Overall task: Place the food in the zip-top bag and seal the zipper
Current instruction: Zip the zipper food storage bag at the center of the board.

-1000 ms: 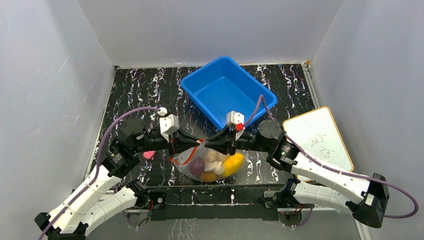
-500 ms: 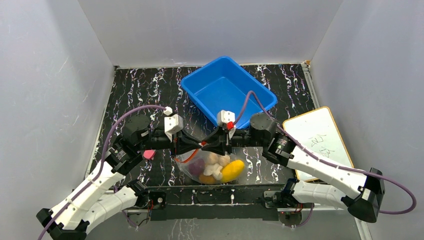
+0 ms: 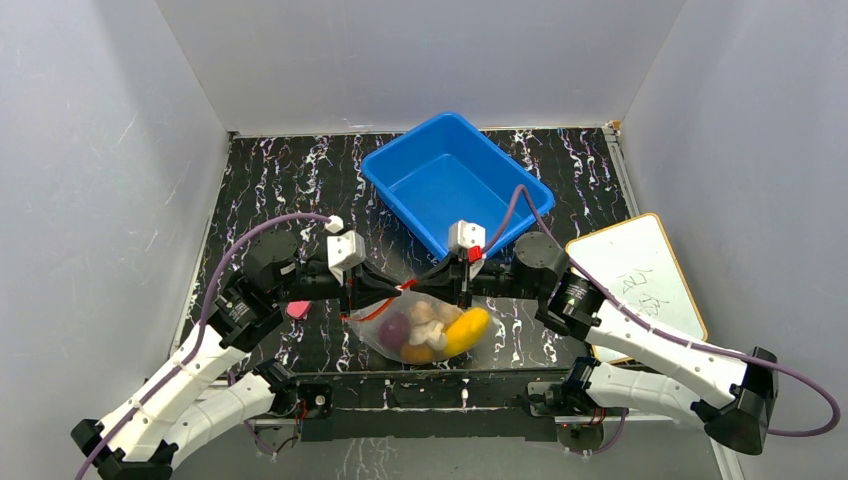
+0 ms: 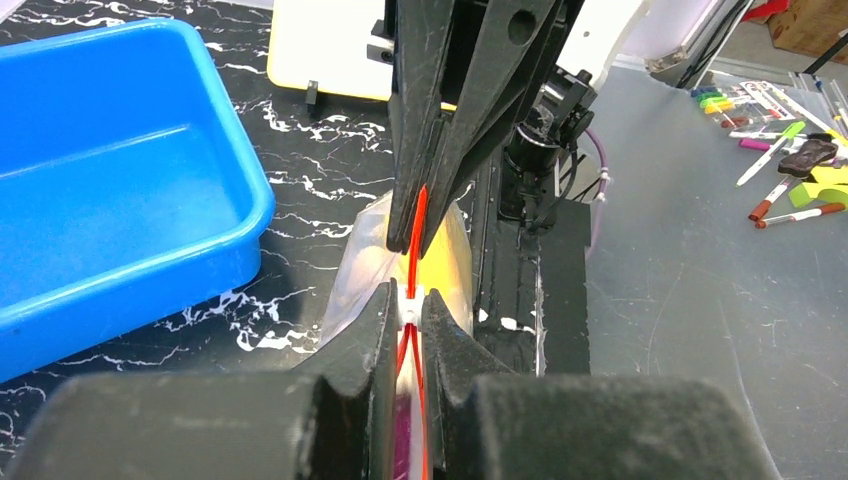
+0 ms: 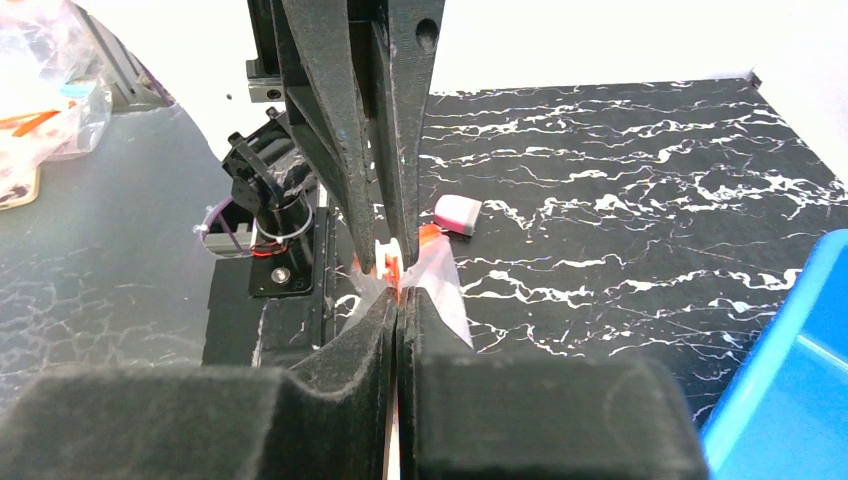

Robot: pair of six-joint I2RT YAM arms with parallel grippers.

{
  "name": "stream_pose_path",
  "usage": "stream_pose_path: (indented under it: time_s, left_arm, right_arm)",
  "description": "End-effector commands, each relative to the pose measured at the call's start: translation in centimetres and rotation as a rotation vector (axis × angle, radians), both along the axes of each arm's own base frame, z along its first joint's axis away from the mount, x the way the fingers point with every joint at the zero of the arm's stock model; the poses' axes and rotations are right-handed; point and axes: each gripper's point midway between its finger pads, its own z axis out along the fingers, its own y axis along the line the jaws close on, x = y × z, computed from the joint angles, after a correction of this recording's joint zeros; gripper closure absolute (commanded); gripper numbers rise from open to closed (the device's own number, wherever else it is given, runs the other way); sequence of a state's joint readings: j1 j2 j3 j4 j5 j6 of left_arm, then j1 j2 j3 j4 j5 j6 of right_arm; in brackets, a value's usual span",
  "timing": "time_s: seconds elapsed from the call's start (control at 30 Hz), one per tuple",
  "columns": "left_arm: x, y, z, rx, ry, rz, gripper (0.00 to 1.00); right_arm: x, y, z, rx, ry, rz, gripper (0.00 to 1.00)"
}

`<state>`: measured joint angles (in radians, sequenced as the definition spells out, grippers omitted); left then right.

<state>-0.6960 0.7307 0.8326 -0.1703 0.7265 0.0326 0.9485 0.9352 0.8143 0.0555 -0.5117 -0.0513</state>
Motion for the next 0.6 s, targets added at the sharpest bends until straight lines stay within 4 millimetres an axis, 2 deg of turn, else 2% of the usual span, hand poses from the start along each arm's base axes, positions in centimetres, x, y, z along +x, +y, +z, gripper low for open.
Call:
stream_pose_path:
  time_s: [0.0,0.17,0.33,0.57]
  left_arm:
    - [0.0,0.5,-0.5,0.05,0.003,0.006,1.0]
    - [0.0,0.7,-0.5,0.056,-0.009,0.015,1.0]
    - [0.0,1.1,0.3,0.062,-0.017,0.032,1.0]
    - [-0.9,2.0,0.2,0.069,-0.004,0.047,1.0]
  right_arm:
    - [0.7,-0.7,4.6,0.144,-0.093,-0.058,1.0]
    - [0.7,-1.0,4.8,0.149,-0.092,-0.07,1.0]
    - [1.3,-1.3,4.1,0.14,-0.062,-0.116,1.0]
    - [2.0,-1.9,4.8,0.164,-0.025,-0.179,1.0]
